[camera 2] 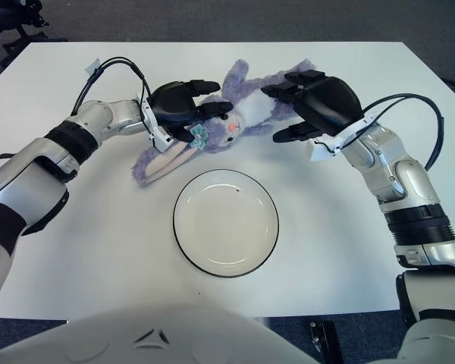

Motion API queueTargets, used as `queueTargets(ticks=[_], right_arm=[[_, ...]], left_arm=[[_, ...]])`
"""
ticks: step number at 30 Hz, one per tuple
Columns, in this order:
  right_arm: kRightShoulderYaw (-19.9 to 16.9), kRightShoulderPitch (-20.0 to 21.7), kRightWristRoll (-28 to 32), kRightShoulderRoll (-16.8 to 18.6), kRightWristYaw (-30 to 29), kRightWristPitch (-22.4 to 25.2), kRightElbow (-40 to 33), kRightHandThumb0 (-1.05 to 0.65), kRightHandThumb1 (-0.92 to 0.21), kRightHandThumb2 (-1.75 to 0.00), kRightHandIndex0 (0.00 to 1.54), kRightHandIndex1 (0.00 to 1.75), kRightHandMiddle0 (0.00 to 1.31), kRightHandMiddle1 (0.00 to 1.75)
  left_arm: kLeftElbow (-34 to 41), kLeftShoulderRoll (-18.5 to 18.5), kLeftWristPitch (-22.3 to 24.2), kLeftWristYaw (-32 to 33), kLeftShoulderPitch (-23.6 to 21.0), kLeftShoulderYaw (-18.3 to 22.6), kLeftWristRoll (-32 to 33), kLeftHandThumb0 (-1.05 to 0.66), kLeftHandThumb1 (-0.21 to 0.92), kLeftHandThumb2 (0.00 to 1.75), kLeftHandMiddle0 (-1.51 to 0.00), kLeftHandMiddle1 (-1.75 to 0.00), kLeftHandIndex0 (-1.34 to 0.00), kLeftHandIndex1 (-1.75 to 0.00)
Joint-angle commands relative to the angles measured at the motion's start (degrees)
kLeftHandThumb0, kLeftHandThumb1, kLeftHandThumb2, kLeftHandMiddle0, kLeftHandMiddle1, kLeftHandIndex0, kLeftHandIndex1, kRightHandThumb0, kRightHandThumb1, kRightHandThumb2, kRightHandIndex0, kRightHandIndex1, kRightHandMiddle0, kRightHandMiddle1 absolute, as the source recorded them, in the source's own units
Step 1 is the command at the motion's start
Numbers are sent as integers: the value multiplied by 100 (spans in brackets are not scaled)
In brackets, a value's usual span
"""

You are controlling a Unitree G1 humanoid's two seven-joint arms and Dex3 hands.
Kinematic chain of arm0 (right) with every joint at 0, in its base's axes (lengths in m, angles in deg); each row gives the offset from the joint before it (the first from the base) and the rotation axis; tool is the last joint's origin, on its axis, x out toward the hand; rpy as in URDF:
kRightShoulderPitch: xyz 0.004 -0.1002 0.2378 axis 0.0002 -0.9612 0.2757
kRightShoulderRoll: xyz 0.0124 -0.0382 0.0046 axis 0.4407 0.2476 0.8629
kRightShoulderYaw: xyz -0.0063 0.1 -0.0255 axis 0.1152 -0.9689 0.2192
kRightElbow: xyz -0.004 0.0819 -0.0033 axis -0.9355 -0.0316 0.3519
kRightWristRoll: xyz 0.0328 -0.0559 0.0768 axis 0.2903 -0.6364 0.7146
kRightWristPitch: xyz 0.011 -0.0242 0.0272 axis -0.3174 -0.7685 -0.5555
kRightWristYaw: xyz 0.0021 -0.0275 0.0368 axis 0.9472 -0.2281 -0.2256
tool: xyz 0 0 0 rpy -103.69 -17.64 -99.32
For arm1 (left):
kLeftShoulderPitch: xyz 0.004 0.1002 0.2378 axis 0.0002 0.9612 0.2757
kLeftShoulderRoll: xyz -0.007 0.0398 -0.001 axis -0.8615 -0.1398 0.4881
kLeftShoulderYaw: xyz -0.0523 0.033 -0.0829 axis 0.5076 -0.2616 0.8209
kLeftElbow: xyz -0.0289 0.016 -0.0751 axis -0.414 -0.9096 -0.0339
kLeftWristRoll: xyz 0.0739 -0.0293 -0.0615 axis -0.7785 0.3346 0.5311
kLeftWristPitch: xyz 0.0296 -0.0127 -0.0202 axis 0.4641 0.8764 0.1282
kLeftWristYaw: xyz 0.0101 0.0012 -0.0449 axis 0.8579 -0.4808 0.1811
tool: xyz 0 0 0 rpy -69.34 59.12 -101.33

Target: Put the doll into the plate.

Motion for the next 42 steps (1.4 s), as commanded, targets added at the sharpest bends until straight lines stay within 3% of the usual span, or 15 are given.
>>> queueTargets(ticks=[1,17,34,42], right_arm=[[154,278,-130,180,154,149,227,-47,-90,-5,38,0,43,0],[840,1404,-479,625,215,172,1931,-48,-88,-1,35,0,39,0],[1226,2046,-696,903,-251,143,3007,-53,-87,0,32,0,36,0],[1264,2218,-691,954,-364,169,3097,-55,-87,0,32,0,36,0]], left_arm=[[-61,51,-118,-260,-8,-111,-10,-72,92,114,-30,0,-34,0],[-5,82,-127,-436,20,-106,147,-72,92,113,-31,0,-34,0],[16,101,-158,-436,27,-92,217,-73,92,113,-31,0,-35,0],[-5,111,-169,-439,6,-99,233,-73,92,113,-31,0,-34,0]])
